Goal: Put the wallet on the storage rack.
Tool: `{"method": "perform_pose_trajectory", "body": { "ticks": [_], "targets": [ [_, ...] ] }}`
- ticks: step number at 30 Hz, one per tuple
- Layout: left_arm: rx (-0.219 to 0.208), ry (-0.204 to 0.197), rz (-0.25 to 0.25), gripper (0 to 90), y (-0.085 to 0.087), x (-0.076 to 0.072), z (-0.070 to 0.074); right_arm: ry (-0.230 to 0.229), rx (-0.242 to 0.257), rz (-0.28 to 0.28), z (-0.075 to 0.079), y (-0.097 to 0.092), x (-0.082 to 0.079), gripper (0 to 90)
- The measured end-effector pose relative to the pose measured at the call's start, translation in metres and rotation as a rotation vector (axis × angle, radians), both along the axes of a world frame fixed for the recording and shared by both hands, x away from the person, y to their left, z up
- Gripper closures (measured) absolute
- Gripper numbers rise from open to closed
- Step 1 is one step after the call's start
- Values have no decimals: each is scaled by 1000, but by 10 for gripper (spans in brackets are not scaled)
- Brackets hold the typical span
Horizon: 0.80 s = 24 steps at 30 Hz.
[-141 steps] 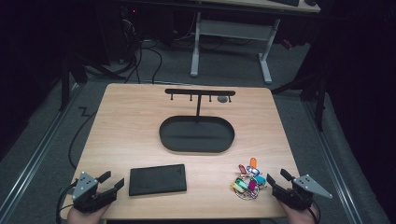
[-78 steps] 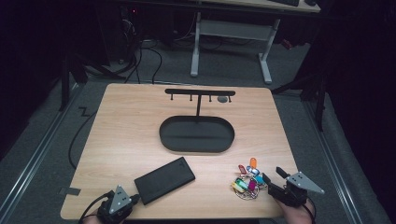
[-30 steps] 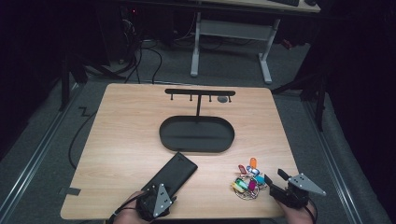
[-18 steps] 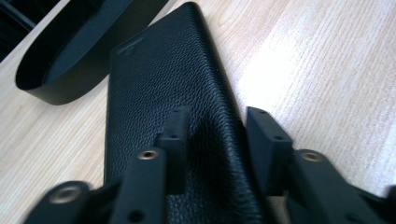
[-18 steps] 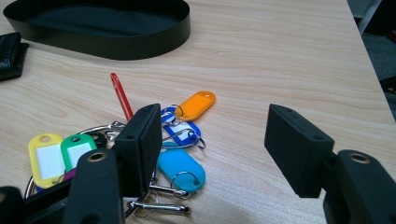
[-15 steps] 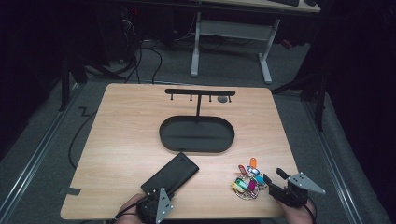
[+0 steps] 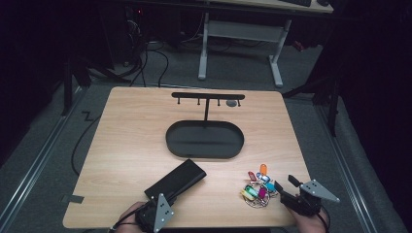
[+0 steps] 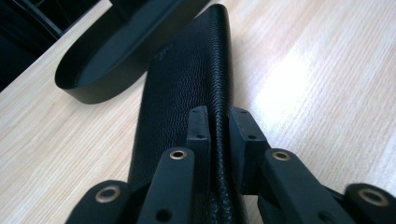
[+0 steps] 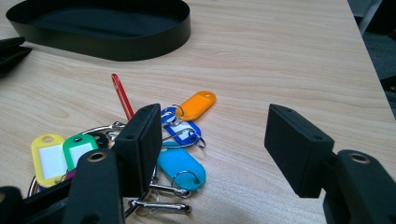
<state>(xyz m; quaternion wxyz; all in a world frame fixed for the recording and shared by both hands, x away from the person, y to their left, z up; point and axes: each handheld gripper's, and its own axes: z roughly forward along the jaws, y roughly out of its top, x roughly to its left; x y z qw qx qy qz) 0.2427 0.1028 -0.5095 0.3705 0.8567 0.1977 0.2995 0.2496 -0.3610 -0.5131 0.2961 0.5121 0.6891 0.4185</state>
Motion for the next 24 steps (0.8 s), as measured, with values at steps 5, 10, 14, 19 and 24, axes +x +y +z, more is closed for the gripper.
{"method": "perform_pose_trajectory", "body": {
  "ticks": [5, 10, 14, 19, 24],
  "targets": [
    [-85, 28, 4, 809, 12, 1, 9, 3, 1, -2, 0, 0, 0, 372],
    [-167, 70, 15, 811, 23, 4, 15, 2, 0, 0, 0, 0, 0, 373],
    [-217, 83, 27, 815, 31, 5, 20, 6, 4, -1, -1, 1, 0, 373],
    [-285, 108, 59, 817, 44, 9, 24, 7, 6, -1, -1, 1, 0, 373],
    [-355, 141, 99, 818, 61, 16, 26, 7, 7, 0, -1, 1, 0, 372]
  ]
}}
